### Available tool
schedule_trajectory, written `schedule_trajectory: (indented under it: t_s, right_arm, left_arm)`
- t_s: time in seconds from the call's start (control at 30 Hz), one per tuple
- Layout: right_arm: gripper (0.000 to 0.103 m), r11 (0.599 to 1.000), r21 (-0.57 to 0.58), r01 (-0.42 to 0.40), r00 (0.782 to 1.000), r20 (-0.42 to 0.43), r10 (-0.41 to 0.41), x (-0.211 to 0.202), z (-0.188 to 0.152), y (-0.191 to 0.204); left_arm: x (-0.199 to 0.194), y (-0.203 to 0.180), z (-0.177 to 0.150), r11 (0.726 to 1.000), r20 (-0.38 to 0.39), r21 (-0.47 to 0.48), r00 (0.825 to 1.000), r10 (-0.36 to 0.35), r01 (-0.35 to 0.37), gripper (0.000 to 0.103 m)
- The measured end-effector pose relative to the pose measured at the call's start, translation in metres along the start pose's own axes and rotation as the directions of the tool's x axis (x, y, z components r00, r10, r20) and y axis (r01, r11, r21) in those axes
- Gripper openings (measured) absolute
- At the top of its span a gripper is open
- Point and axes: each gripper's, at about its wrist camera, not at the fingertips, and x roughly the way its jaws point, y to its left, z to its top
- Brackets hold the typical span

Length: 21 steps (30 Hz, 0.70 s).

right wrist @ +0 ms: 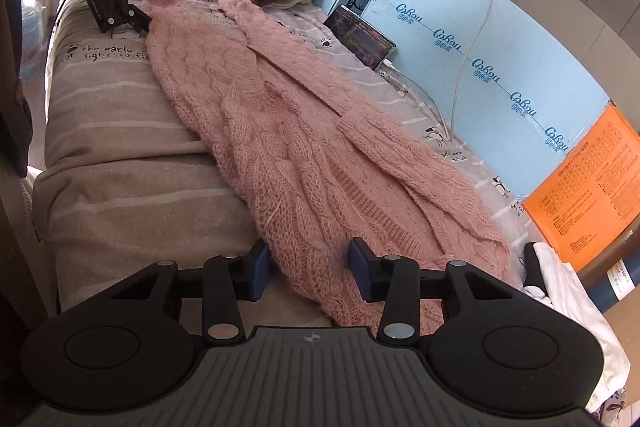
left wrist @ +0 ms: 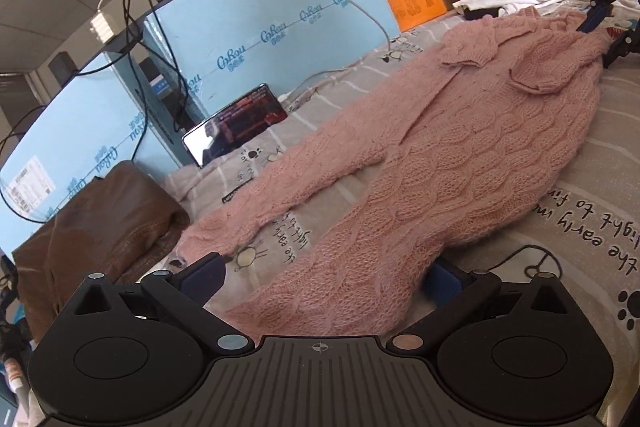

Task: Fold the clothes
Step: 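Grasp the sweater hem with both grippers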

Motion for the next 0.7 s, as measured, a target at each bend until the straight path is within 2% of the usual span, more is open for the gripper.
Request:
schedule_trajectory:
  t_s: [0.07, 0.1, 0.13, 0.17, 0.2, 0.23, 0.37, 0.43, 0.6, 0.67, 0.7]
  right_arm:
    - [0.020, 0.999, 0.049, -0.016, 1.000, 0.011, 0.016, 0.005, -0.002, -0.010]
    - [0.019, 0.997, 0.077, -0.027, 0.999, 0.021, 0.025, 0.005, -0.003, -0.015]
    - [0.017, 0.993, 0.114, -0.040, 0.998, 0.044, 0.036, 0.003, -0.002, -0.023]
    - [0.016, 0.987, 0.151, -0.055, 0.997, 0.069, 0.045, 0.001, -0.002, -0.030]
    - [0.016, 0.982, 0.177, -0.063, 0.994, 0.097, 0.046, -0.002, -0.001, -0.036]
    - [0.015, 0.977, 0.201, -0.071, 0.991, 0.125, 0.046, -0.006, 0.000, -0.041]
    - [0.013, 0.969, 0.238, -0.072, 0.982, 0.186, 0.027, -0.011, 0.009, -0.066]
    - [0.013, 0.966, 0.246, -0.074, 0.979, 0.204, 0.023, -0.009, 0.015, -0.080]
    - [0.013, 0.956, 0.275, -0.100, 0.975, 0.217, 0.040, 0.012, 0.032, -0.122]
    - [0.013, 0.944, 0.306, -0.125, 0.977, 0.206, 0.062, 0.029, 0.037, -0.141]
    - [0.013, 0.934, 0.329, -0.142, 0.976, 0.205, 0.076, 0.037, 0.037, -0.149]
  left_arm:
    - [0.001, 0.008, -0.004, 0.998, 0.007, -0.055, 1.000, -0.004, 0.004, 0.102]
    - [0.001, 0.012, -0.005, 0.997, 0.015, -0.075, 1.000, -0.012, 0.013, 0.096]
    - [0.000, 0.016, -0.006, 0.995, 0.027, -0.091, 0.999, -0.026, 0.028, 0.079]
    - [-0.001, 0.021, -0.006, 0.993, 0.042, -0.109, 0.998, -0.044, 0.048, 0.066]
    - [-0.001, 0.025, -0.007, 0.990, 0.057, -0.126, 0.997, -0.061, 0.068, 0.038]
    - [-0.002, 0.030, -0.007, 0.986, 0.082, -0.150, 0.994, -0.067, 0.079, 0.026]
    - [-0.004, 0.053, 0.000, 0.960, 0.202, -0.261, 0.978, -0.052, 0.105, 0.019]
    - [0.002, 0.063, 0.008, 0.953, 0.236, -0.281, 0.971, -0.048, 0.116, 0.018]
    - [0.030, 0.090, 0.026, 0.941, 0.235, -0.299, 0.968, -0.091, 0.161, 0.018]
    - [0.044, 0.103, 0.028, 0.919, 0.231, -0.340, 0.965, -0.127, 0.202, 0.019]
    - [0.051, 0.111, 0.028, 0.898, 0.231, -0.374, 0.961, -0.151, 0.231, 0.020]
